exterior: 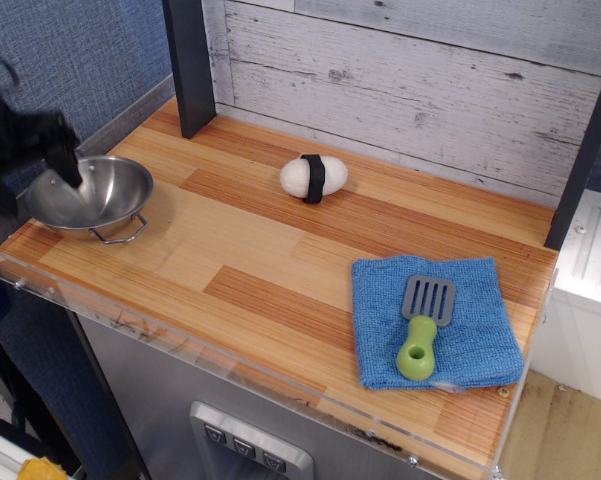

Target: Move silver bowl next to wall in front left corner of counter

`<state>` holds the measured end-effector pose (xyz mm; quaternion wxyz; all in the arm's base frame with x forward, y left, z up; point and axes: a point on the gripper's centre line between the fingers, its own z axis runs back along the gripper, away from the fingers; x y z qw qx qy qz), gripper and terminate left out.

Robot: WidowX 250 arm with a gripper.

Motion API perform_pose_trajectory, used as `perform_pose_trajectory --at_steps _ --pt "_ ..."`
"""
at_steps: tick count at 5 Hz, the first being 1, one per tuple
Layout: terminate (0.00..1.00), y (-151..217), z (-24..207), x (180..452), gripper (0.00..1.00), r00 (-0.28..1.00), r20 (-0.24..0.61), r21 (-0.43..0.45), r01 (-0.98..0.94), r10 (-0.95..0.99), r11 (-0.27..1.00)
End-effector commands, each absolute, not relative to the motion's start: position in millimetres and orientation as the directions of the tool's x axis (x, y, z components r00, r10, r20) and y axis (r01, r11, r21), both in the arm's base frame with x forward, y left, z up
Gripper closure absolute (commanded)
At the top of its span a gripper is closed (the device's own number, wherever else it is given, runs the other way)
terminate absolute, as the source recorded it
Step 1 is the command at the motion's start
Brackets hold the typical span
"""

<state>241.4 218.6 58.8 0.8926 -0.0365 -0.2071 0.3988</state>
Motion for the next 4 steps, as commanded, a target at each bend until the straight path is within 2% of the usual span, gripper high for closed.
perform_pose_trajectory --at_steps 1,2,4 --pt "0.0 200 126 249 0.0 0.599 0.42 -0.233 -0.655 0.682 0.719" --pt "0.0 189 143 251 0.0 0.617 0.446 -0.237 -0.617 0.649 0.75" --pt "0.0 172 160 251 0.0 0.647 0.467 -0.208 -0.582 0.603 0.786"
